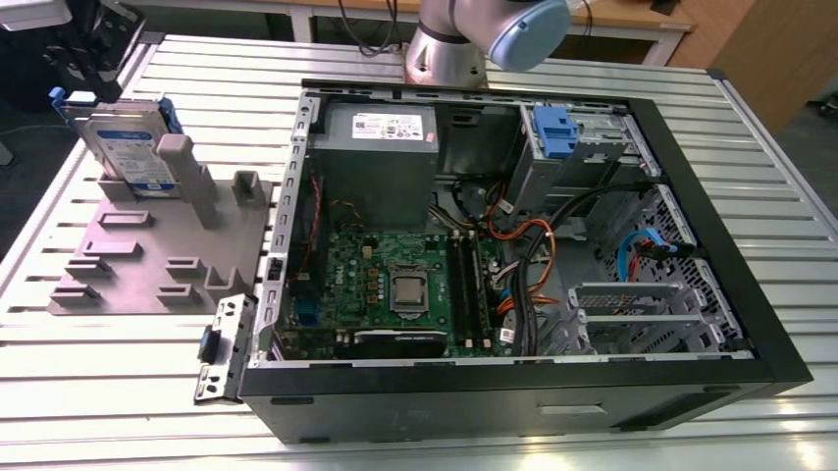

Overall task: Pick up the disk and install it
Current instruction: 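Reach for the disk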

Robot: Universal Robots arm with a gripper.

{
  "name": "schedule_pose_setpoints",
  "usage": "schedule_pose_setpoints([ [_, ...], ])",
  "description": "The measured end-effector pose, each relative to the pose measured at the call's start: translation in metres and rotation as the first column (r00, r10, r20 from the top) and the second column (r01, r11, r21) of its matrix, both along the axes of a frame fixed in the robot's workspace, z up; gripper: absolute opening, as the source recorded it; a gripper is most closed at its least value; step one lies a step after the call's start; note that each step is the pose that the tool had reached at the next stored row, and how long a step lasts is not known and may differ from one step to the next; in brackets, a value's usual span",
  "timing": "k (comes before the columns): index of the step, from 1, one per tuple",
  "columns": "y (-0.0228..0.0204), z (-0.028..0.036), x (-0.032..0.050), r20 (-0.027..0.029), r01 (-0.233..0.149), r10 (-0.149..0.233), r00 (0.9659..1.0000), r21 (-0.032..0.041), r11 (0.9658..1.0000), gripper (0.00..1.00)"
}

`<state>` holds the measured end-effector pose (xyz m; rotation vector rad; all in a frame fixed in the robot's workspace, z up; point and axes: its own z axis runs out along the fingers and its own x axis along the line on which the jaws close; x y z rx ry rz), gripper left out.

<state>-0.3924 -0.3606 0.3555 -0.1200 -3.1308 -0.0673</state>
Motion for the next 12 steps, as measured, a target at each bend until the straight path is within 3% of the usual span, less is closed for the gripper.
schedule_pose_setpoints([
  [8,0.0185,-0.0056,-0.0197,-0.0019,0.0,0.0,1.0,0.0,1.0,0.11],
  [12,0.0232,-0.0082,-0.033,-0.0021,0.0,0.0,1.0,0.0,1.0,0.11],
])
